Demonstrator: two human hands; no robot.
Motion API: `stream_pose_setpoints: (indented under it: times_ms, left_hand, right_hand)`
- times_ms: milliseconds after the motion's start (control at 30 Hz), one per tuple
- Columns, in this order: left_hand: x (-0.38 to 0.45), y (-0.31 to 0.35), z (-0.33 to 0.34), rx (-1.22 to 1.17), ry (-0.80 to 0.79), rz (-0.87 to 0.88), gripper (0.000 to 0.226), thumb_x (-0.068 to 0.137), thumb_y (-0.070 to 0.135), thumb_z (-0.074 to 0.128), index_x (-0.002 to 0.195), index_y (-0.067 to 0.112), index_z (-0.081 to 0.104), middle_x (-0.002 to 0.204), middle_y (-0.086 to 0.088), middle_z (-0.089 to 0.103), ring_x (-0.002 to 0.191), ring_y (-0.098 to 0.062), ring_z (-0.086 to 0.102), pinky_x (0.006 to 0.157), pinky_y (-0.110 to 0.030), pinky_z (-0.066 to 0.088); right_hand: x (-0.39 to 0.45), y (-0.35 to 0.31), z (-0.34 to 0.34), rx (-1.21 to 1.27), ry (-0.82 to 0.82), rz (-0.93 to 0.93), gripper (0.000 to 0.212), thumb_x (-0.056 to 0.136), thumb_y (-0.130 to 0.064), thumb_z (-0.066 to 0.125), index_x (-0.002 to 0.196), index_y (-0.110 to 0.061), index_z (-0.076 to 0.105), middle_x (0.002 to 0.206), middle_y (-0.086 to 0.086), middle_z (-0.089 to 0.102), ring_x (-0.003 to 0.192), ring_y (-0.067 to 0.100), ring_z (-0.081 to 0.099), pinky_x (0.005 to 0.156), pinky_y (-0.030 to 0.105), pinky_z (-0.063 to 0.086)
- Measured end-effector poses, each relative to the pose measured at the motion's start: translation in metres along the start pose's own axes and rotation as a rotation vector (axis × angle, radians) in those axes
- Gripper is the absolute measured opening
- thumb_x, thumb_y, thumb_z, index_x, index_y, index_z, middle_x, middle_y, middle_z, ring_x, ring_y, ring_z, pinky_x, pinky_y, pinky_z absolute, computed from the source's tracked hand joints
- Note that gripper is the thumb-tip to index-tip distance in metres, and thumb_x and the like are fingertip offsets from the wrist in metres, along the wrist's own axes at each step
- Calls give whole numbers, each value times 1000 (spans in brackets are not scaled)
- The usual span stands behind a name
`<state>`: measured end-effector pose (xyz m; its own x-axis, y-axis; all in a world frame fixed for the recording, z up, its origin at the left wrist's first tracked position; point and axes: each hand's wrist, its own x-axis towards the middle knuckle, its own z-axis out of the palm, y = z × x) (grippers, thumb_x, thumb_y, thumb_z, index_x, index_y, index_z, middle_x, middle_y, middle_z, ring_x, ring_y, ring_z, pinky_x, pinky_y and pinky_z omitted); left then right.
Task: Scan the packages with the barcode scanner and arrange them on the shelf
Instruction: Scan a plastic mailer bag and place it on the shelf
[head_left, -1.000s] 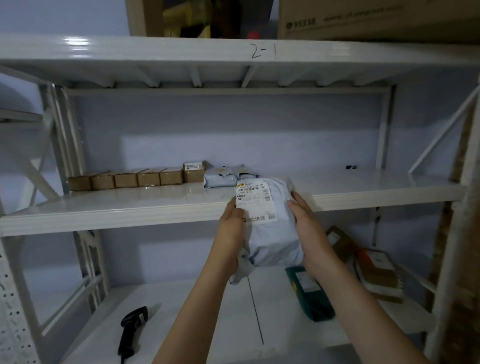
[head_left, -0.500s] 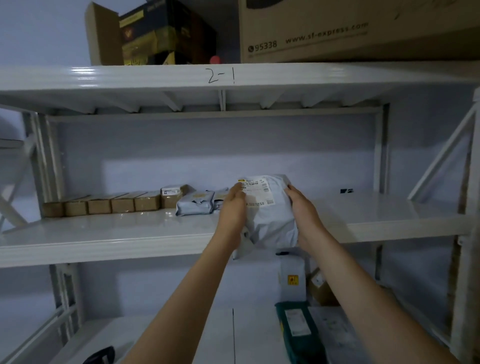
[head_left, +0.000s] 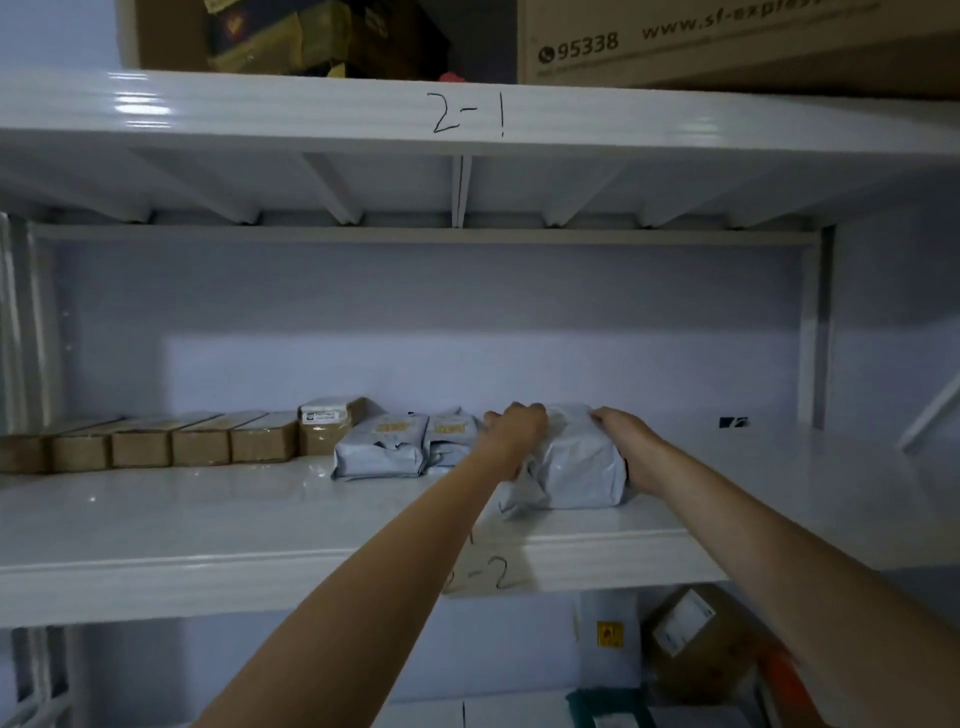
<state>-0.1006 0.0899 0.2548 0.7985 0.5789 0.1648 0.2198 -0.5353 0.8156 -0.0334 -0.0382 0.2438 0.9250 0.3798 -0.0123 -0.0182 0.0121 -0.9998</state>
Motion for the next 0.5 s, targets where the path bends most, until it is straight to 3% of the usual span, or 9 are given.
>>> stream_pose_setpoints:
  times_ms: [67, 167, 233, 367, 433, 500]
  left_hand:
    - [21, -1, -3, 110, 40, 48, 33, 96, 5, 34, 124, 0, 51, 132, -20, 51, 123, -42, 41, 107, -47, 32]
    - [47, -4, -4, 296, 35, 140, 37, 99, 11, 30, 130, 2, 50, 136, -18, 49, 126, -41, 38, 105, -43, 33]
    - [61, -6, -2, 333, 19, 161, 40, 101, 17, 28, 133, 4, 49, 138, -17, 49, 127, -39, 39, 106, -42, 33]
    - [79, -14, -6, 339, 62, 194, 37, 100, 17, 29, 125, 1, 51, 131, -19, 53, 120, -39, 45, 104, -45, 39]
    - [87, -17, -6, 291, 79, 189, 34, 99, 12, 28, 124, -1, 48, 127, -21, 54, 114, -40, 47, 102, -45, 40]
    - [93, -20, -11, 265, 58, 153, 39, 102, 17, 25, 132, 0, 43, 130, -20, 53, 117, -40, 48, 103, -44, 39]
  right_hand:
    - [17, -5, 4, -70, 5, -15, 31, 105, -25, 41, 97, -5, 63, 89, 17, 67, 81, 32, 63, 71, 34, 51]
    - [37, -12, 17, -134, -33, -7, 35, 106, -24, 42, 118, 2, 62, 114, 23, 68, 107, 37, 65, 93, 41, 52]
    - [47, -17, 28, -225, -38, 8, 36, 106, -20, 44, 126, 6, 60, 125, 25, 65, 116, 37, 63, 99, 40, 50]
    - [73, -25, 44, -360, -35, 31, 34, 104, -12, 47, 128, 9, 59, 129, 27, 63, 101, 32, 62, 86, 36, 50]
    - [86, -24, 48, -373, -53, 30, 33, 104, -15, 48, 126, 7, 60, 120, 22, 67, 97, 31, 65, 88, 35, 50]
    - [99, -23, 57, -389, -62, 17, 30, 105, -16, 46, 116, 8, 61, 104, 15, 64, 88, 29, 61, 80, 32, 50]
